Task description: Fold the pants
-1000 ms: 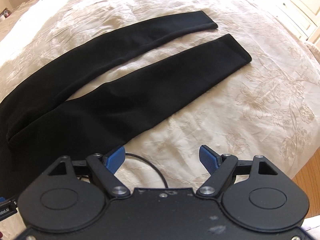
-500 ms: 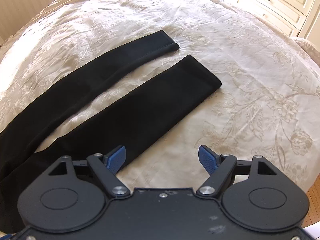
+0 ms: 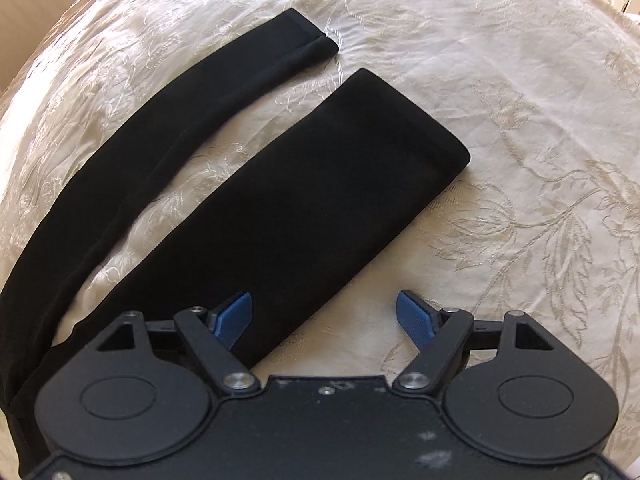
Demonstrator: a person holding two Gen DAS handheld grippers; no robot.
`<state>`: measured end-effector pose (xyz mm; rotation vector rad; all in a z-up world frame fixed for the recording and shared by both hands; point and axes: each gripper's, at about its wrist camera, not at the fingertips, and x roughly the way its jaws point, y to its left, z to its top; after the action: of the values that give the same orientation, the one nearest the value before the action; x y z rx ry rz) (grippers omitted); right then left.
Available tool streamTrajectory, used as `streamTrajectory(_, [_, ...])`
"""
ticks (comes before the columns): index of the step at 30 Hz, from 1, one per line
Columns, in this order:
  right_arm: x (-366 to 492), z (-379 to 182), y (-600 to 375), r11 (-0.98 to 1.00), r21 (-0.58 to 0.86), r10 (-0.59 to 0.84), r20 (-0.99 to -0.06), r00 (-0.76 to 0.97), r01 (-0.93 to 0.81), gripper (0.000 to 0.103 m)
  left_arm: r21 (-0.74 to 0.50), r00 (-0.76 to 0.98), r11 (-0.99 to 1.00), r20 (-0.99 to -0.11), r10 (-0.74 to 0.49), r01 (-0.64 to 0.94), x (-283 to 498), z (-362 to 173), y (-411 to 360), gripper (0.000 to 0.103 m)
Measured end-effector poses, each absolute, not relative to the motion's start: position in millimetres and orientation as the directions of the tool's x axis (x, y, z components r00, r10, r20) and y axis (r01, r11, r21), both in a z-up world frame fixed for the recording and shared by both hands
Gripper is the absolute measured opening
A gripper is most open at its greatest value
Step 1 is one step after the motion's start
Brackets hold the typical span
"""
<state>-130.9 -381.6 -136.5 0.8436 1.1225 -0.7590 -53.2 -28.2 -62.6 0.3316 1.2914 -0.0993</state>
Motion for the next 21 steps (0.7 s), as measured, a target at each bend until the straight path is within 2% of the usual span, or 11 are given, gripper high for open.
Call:
streamTrajectory(2, [-128.9,-138.7,-384.0,0.479,0.205,-0.077,-0.959,0.273,0.853,0.074,0.193,0.281,0.953,-0.952,0.123,0.235,-53.7,-62.0,-24.9,0.063])
streamTrajectory(3, [-126.8,-139.1,-385.0,0.485,0.213,-0.067,-0.958,0.279,0.848,0.060,0.196,0.282,0.954,-0.951,0.128,0.228,-53.8,-62.2,-22.6,0.063])
streamTrajectory(4, [-124.9,-140.0,-386.3,0.493,0.218,-0.057,-0.958,0.281,0.842,0.033,0.201,0.283,0.954,-0.950,0.134,0.223,-53.8,-62.7,-20.9,0.063])
streamTrajectory(6, [-123.1,-141.8,-391.5,0.488,0.252,-0.019,-0.954,0.298,0.836,0.006,0.213,0.288,0.952,-0.947,0.145,0.220,-54.4,-64.3,-18.0,0.063])
streamTrajectory(11, [-130.1,-125.6,-391.3,0.470,0.289,-0.040,-0.937,0.347,0.834,0.005,0.239,0.312,0.933,-0.938,0.151,0.268,-53.7,-71.3,-13.5,0.063])
streamTrajectory(21, [-136.4,-71.4,-363.4,0.509,0.281,-0.142,-0.905,0.401,0.814,0.005,0.274,0.367,0.835,-0.925,0.094,0.476,-49.8,-92.5,-8.7,0.063])
